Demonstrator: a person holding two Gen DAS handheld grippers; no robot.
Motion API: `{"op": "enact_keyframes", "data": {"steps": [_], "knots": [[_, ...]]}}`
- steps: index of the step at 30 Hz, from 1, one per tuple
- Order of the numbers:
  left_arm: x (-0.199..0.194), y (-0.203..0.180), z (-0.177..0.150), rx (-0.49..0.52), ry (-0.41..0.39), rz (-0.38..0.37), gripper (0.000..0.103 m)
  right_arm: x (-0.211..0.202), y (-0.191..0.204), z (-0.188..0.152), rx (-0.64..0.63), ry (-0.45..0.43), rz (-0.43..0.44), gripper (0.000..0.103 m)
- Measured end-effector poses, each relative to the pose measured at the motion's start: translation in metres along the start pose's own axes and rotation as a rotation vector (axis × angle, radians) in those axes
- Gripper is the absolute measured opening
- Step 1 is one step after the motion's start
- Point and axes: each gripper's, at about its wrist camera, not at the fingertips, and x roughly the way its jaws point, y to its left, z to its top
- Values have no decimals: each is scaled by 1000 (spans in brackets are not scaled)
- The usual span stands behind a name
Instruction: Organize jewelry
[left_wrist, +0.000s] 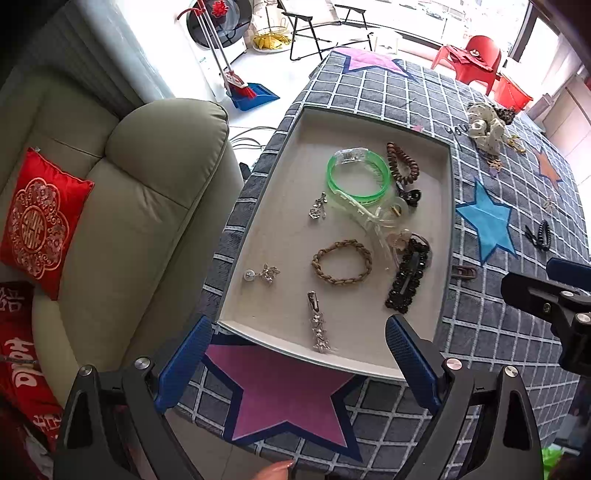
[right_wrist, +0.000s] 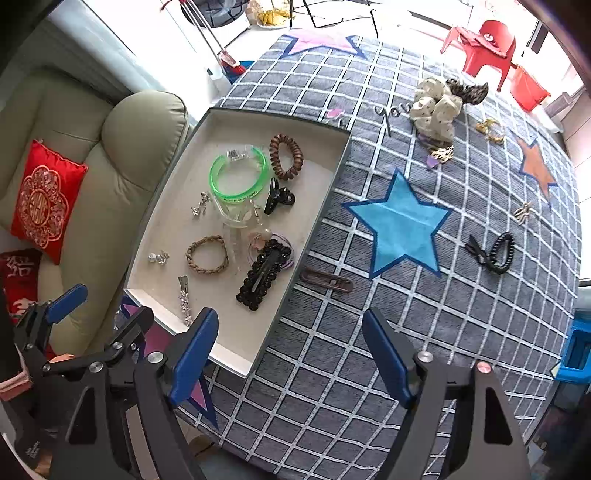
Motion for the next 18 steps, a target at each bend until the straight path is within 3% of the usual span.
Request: {"op": "enact_keyframes", "data": {"steps": [6,18], "knots": [[-13,1,0,-24,-3,-14,96,-17,3,-2,-10,-71,-34,92],[-26,4,-2,-48,-34,-1,96,-28,11,-2,-26,-104,-69,93]]}}
